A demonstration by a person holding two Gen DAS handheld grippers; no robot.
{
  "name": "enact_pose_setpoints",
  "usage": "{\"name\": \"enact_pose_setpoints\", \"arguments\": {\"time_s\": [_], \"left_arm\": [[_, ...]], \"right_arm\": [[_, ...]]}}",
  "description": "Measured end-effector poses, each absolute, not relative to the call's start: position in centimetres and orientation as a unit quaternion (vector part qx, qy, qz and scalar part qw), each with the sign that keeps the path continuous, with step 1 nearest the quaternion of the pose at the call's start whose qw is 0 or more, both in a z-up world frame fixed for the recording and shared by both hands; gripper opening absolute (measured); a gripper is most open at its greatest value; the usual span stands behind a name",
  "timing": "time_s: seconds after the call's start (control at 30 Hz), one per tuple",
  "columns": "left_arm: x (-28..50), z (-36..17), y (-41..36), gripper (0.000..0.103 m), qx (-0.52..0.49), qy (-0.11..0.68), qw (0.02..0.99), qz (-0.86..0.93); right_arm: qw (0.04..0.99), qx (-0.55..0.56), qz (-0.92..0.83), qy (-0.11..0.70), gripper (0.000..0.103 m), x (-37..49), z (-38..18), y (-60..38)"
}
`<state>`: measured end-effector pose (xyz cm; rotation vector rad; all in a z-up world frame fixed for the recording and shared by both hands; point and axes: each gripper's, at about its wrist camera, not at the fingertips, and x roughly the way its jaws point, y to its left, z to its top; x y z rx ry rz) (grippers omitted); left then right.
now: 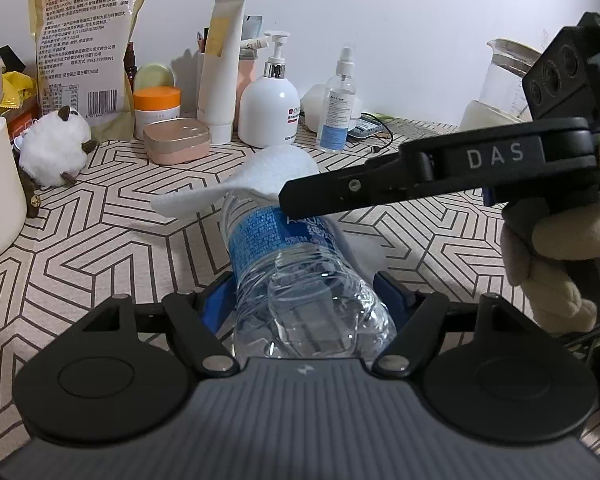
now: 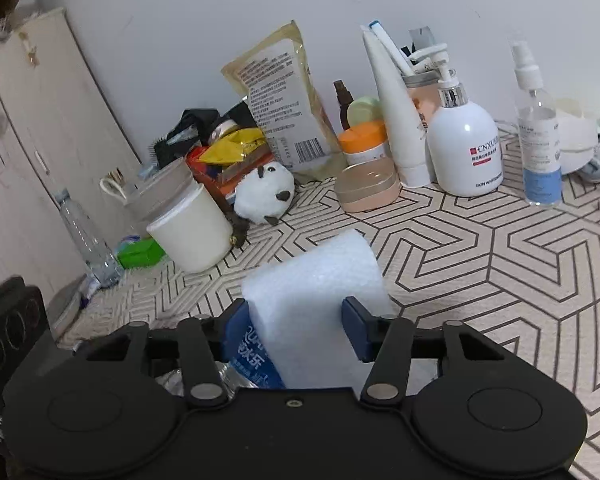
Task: Clean container
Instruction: 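Slide the wipe along the bottle body toward its cap with the right gripper, then wrap the wipe over the bottle and rub its body with the right gripper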
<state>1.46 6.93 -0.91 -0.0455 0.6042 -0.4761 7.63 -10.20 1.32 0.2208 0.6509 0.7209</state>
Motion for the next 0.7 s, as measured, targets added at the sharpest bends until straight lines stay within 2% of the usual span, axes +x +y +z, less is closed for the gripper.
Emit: {"name": "enact_pose_setpoints", "arguments": {"time_s": [0.1,0.2,0.23,0.4,0.53,0.7], "left_arm": [[1.6,-1.0,7.0,0.074,-0.022,0.296,0.926,-0.232],[2.0,-1.3,7.4,0.075,-0.033,0.306,0.924,-0.228],[2.2,-1.3,7.5,0.075,-0.037,0.310,0.923,-0.227],[2.8,-1.7,8.5,0.075,-0.064,0.317,0.918,-0.229],[2.9,-1.7,8.5,0.078,-0.059,0.319,0.918,-0.229],[2.6,-1.6,7.6,0.083,-0.025,0.326,0.921,-0.214]], "right_arm": [[0.879,0.102,0.344,0.314,0.053,7.4,1.5,-10.3],[0.876,0.093,0.354,0.316,0.044,6.9,1.9,-10.0],[0.870,0.092,0.366,0.318,0.038,6.7,2.0,-9.9],[0.853,0.097,0.400,0.322,0.038,6.0,2.3,-9.0],[0.797,0.165,0.465,0.348,0.037,6.4,1.9,-9.5],[0.803,0.137,0.469,0.340,0.033,5.6,2.1,-8.8]]}}
